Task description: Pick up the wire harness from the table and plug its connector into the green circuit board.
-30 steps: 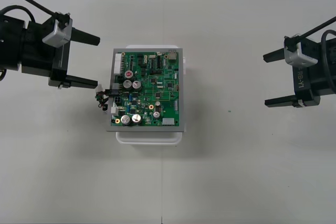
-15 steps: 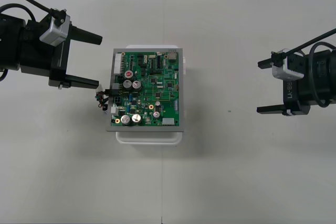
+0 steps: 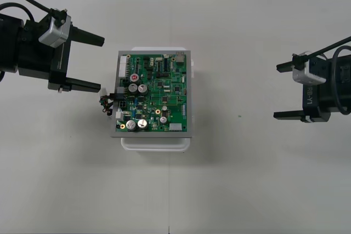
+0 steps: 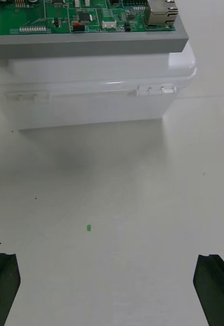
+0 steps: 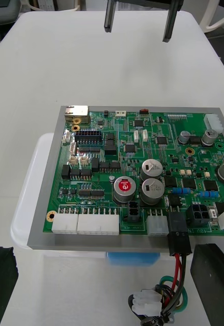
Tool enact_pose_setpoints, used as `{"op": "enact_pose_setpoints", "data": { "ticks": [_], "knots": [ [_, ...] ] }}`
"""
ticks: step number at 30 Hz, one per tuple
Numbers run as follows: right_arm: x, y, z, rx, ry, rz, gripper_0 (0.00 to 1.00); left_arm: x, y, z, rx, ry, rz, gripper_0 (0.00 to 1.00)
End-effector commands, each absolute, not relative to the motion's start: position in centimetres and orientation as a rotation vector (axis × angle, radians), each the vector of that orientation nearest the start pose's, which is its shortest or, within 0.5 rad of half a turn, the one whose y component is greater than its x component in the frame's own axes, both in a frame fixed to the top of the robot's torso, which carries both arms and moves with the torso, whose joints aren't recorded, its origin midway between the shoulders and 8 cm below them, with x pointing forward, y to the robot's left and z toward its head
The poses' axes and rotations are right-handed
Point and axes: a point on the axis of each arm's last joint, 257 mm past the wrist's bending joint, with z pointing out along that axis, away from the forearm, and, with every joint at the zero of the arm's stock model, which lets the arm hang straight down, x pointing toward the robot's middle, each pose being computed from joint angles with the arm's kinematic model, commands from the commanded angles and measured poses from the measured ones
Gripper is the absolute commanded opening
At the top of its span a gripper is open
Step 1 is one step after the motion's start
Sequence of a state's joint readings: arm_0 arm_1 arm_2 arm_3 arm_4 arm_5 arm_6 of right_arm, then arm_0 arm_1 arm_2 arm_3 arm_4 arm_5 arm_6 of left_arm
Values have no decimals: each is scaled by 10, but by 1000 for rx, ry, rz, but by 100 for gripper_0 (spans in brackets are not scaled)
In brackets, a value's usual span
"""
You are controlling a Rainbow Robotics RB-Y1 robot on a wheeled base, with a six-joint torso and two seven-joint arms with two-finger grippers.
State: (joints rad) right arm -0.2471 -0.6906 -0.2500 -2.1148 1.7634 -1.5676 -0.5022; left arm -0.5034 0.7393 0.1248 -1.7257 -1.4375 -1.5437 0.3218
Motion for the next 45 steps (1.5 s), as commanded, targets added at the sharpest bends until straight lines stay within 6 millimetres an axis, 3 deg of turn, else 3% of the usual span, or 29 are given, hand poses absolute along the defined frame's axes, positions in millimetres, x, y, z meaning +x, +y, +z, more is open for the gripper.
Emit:
{"op": "enact_pose_setpoints", "data": {
  "ticks": [1,12,45],
  "knots": [
    [396,-193,-92,-1575,1552,173,100,417,156,-54,1663,1372,-512,100],
    [389,-183,-85,-1563,1524,233,100,417,156,-54,1663,1372,-512,100],
    [392,-189,-82,-1540,1527,238,100,417,156,-54,1663,1372,-512,100]
  ]
}}
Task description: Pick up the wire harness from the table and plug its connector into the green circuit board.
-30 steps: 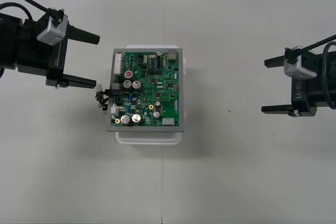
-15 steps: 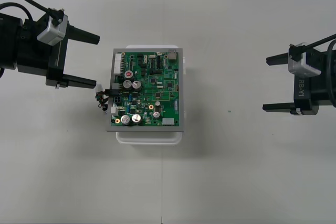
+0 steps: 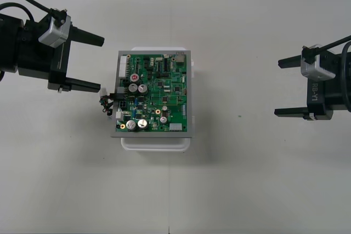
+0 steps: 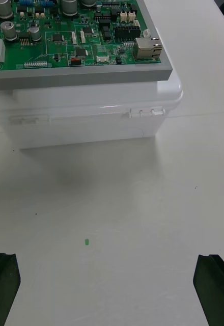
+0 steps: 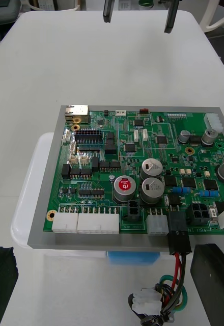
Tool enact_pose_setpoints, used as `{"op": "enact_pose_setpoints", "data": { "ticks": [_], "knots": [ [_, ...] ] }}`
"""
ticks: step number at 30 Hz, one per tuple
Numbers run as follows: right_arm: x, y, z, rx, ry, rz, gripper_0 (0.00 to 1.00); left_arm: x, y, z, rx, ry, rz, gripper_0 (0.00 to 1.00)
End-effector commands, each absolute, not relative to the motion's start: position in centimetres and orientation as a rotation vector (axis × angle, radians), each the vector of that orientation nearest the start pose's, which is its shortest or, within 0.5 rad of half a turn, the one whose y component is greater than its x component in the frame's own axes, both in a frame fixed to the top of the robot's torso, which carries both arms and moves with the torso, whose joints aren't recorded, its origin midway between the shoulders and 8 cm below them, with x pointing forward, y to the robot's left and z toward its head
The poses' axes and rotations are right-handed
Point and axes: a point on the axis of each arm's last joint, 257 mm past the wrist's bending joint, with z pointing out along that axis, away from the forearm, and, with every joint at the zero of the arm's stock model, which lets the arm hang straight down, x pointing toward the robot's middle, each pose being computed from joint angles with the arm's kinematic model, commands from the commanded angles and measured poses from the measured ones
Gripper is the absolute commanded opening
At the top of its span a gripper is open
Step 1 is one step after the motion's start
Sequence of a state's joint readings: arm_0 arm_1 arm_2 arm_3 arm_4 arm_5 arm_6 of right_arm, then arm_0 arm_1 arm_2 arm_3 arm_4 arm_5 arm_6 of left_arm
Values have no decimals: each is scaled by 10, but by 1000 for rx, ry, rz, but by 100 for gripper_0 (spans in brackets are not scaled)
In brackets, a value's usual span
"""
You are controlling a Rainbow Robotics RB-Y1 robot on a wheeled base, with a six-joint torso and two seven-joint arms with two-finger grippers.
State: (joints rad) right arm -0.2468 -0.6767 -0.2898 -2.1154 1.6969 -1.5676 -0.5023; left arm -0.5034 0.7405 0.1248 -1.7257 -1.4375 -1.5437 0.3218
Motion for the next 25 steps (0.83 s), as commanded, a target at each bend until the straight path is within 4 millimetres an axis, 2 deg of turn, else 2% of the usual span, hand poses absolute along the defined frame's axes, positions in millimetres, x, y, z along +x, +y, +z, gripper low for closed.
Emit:
{"op": "enact_pose_setpoints", "data": {
  "ticks": [1,25],
  "knots": [
    [392,-189,-82,-1540,1527,238,100,417,156,-54,1663,1372,-512,100],
    [392,-189,-82,-1540,1527,238,100,417,156,-54,1663,1372,-512,100]
  ]
}}
